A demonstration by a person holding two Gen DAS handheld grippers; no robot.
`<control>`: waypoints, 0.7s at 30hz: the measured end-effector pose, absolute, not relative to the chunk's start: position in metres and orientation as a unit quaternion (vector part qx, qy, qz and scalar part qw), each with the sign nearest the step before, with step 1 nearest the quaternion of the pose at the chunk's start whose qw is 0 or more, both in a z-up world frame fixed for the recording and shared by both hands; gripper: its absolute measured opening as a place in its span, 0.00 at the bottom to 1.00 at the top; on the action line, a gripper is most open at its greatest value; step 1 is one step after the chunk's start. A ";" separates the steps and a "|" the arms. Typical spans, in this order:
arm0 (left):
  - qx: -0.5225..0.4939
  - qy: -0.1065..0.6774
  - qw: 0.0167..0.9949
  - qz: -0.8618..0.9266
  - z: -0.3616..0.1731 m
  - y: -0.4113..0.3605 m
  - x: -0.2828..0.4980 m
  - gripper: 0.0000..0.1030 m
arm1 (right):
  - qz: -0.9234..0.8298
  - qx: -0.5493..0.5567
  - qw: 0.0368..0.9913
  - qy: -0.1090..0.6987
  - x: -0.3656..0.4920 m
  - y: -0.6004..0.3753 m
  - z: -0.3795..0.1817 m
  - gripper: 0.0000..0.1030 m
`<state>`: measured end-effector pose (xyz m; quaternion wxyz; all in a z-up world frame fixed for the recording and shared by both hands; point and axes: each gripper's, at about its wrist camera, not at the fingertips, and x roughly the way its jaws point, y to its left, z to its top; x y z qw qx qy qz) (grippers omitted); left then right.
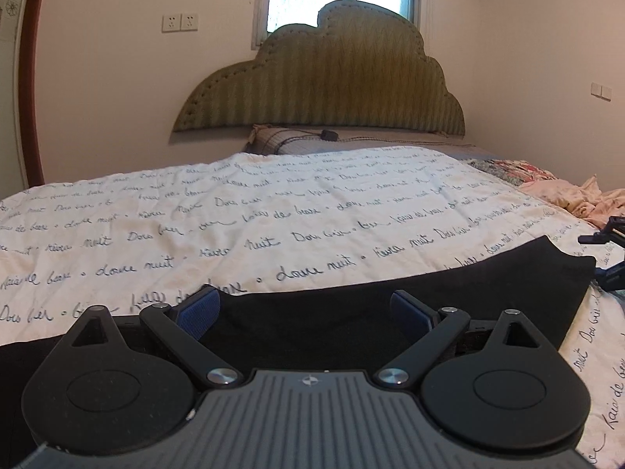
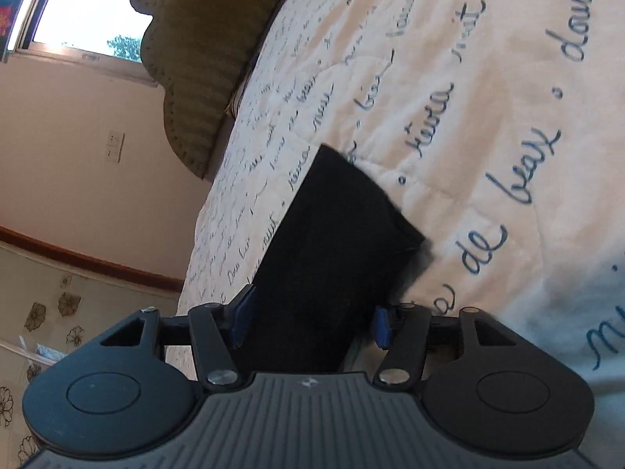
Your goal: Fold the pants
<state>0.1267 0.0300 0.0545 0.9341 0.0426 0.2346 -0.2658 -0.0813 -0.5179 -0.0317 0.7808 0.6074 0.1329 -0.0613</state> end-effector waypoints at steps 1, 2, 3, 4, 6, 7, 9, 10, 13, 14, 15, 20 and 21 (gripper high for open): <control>0.043 0.239 0.932 -0.270 0.056 0.025 0.129 0.93 | -0.069 0.617 0.775 0.118 -0.085 -0.522 -0.037 0.55; 0.042 0.243 0.929 -0.275 0.058 0.019 0.131 0.93 | -0.073 0.620 0.773 0.115 -0.084 -0.522 -0.043 0.48; 0.040 0.247 0.926 -0.281 0.061 0.010 0.134 0.93 | -0.080 0.606 0.782 0.123 -0.081 -0.519 -0.044 0.43; 0.037 0.249 0.924 -0.289 0.065 0.001 0.136 0.93 | -0.094 0.585 0.795 0.130 -0.078 -0.514 -0.042 0.30; 0.025 0.249 0.917 -0.310 0.074 -0.020 0.140 0.93 | -0.113 0.584 0.797 0.110 -0.085 -0.511 -0.048 0.21; 0.018 0.249 0.912 -0.324 0.079 -0.031 0.142 0.93 | -0.118 0.595 0.789 0.097 -0.087 -0.512 -0.053 0.18; 0.009 0.250 0.901 -0.353 0.087 -0.057 0.144 0.93 | -0.127 0.608 0.780 0.083 -0.089 -0.512 -0.060 0.12; 0.008 0.251 0.896 -0.365 0.090 -0.071 0.143 0.93 | -0.133 0.612 0.776 0.079 -0.089 -0.512 -0.060 0.12; 0.005 0.258 0.880 -0.399 0.095 -0.111 0.142 0.93 | -0.139 0.616 0.772 0.076 -0.086 -0.513 -0.060 0.12; 0.004 0.261 0.874 -0.410 0.095 -0.123 0.141 0.93 | -0.139 0.613 0.774 0.075 -0.085 -0.513 -0.059 0.09; 0.002 0.266 0.868 -0.419 0.094 -0.135 0.140 0.93 | -0.141 0.605 0.779 0.078 -0.082 -0.512 -0.058 0.09; -0.011 0.313 0.846 -0.432 0.089 -0.195 0.142 0.93 | -0.141 0.564 0.810 0.075 -0.087 -0.504 -0.047 0.08; -0.015 0.325 0.842 -0.431 0.088 -0.209 0.145 0.93 | -0.142 0.549 0.820 0.077 -0.087 -0.502 -0.042 0.08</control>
